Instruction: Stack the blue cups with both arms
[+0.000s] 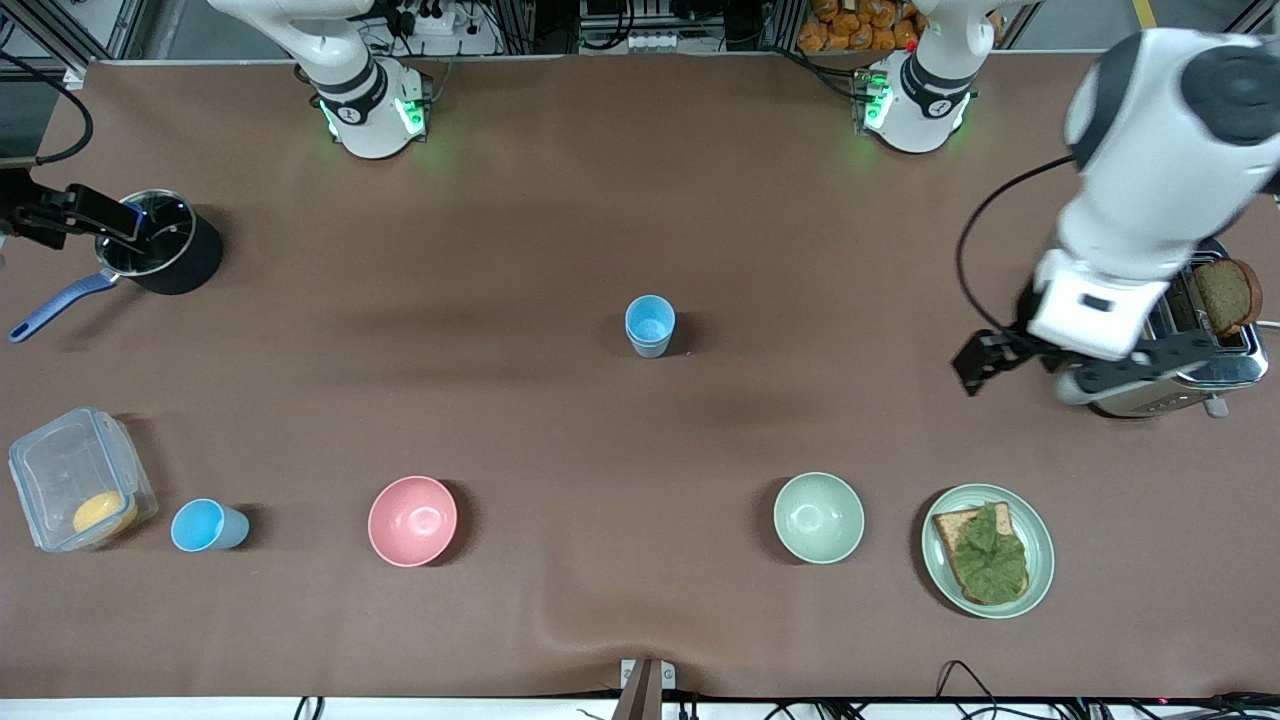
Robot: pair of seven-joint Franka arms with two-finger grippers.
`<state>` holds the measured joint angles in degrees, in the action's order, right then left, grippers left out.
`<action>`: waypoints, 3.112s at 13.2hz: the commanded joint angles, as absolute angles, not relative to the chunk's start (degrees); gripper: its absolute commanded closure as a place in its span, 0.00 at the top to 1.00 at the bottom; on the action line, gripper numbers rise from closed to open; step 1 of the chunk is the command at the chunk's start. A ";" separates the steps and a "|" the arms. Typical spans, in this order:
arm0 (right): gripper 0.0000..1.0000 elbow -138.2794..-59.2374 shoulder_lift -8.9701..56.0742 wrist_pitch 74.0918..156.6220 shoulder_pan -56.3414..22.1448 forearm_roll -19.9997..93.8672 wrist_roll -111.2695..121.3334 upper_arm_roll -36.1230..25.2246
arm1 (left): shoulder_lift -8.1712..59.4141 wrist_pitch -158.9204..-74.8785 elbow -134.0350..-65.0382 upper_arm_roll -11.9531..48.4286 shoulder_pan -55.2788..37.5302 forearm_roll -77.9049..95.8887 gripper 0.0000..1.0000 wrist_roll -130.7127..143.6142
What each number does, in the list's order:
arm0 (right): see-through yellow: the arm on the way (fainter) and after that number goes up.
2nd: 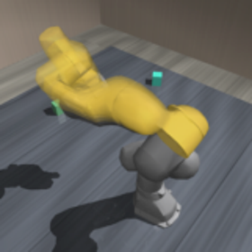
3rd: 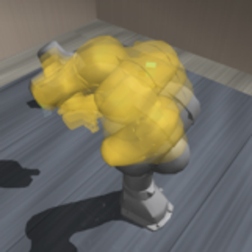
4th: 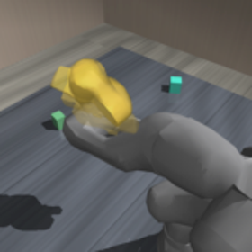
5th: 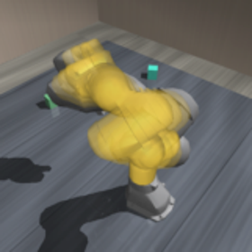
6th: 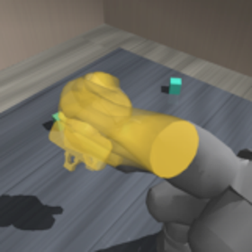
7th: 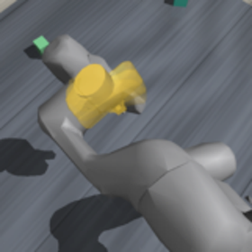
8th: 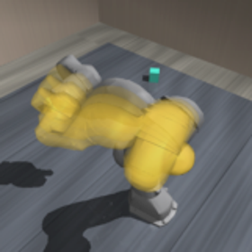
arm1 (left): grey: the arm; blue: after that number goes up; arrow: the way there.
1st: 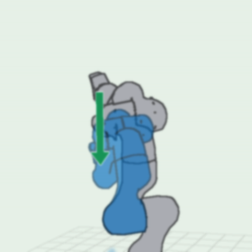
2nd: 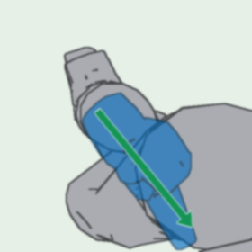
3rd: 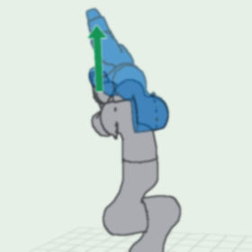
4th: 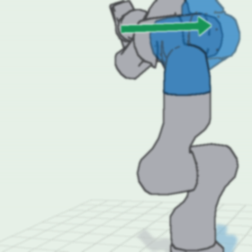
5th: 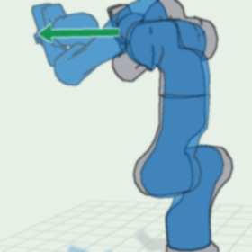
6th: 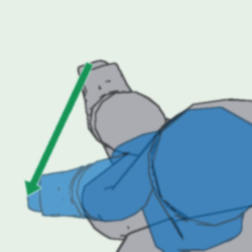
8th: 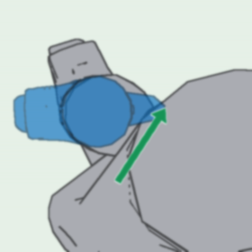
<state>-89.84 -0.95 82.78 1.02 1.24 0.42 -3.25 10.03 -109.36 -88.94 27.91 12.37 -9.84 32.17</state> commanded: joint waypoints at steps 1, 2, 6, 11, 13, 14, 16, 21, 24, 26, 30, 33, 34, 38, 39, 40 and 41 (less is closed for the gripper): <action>1.00 -91.41 -2.55 82.79 1.76 1.93 0.53 -2.72 | 9.14 -102.33 -83.33 28.56 16.33 -4.76 1.00 27.35; 1.00 -91.41 -2.46 82.79 1.76 2.02 0.53 -2.72 | 8.97 -100.56 -83.06 28.65 17.13 -4.66 1.00 25.77; 1.00 -92.11 -2.46 82.97 2.20 1.93 0.79 -2.81 | 8.88 -94.94 -81.31 28.48 18.54 -4.57 1.00 16.11; 1.00 -92.11 -2.37 82.97 2.20 1.93 0.88 -2.81 | 7.74 -89.66 -79.72 28.04 18.47 -4.83 1.00 11.35; 1.00 -92.11 -2.29 83.06 2.20 1.93 0.97 -2.81 | 5.64 -89.39 -79.98 19.22 11.03 -4.05 1.00 9.24; 1.00 -92.11 -2.29 83.06 2.20 1.93 0.97 -2.81 | 5.28 -88.43 -80.15 14.11 6.72 -2.74 1.00 7.75; 1.00 -92.11 -2.29 82.97 2.20 1.93 0.97 -2.81 | 3.87 -87.19 -81.03 9.77 3.61 -0.71 1.00 5.19; 1.00 -92.20 -2.20 82.97 2.20 2.02 1.05 -2.90 | 2.64 -85.69 -82.53 2.12 -2.37 0.96 1.00 3.26; 1.00 -92.29 -2.11 82.97 2.29 1.93 1.05 -2.90 | 2.37 -85.69 -82.71 -1.32 -5.89 0.70 1.00 3.08; 1.00 -92.29 -2.11 82.97 2.29 2.02 1.05 -2.90 | 1.76 -85.69 -83.23 -1.41 -5.89 0.79 1.00 1.94; 1.00 -92.55 -1.94 83.41 2.11 1.93 1.05 -2.90 | 0.71 -89.81 -87.61 -2.46 -7.12 0.79 1.00 2.37; 1.00 -92.90 -1.93 84.11 1.85 2.02 1.05 -2.90 | 0.09 -91.85 -89.38 -2.46 -7.82 0.26 1.00 3.34; 1.00 -93.07 -1.93 84.02 1.85 2.02 1.05 -2.90 | -0.61 -91.85 -90.43 -2.37 -7.47 0.26 1.00 3.43; 1.00 -94.31 -1.93 84.37 2.11 1.93 1.05 -2.90 | -3.34 -93.96 -93.96 -1.32 -5.10 0.70 1.00 3.34; 1.00 -94.48 -1.93 84.55 2.02 1.93 1.05 -2.90 | -3.34 -93.87 -93.43 -1.23 -5.10 0.70 1.00 3.17; 1.00 -94.57 -1.93 84.64 2.02 2.02 1.05 -2.81 | -3.25 -93.87 -93.25 -1.23 -5.01 0.70 1.00 2.64; 1.00 -94.57 -1.93 84.64 1.93 2.02 1.05 -2.81 | -3.16 -93.87 -93.25 -1.32 -5.01 0.44 1.00 2.46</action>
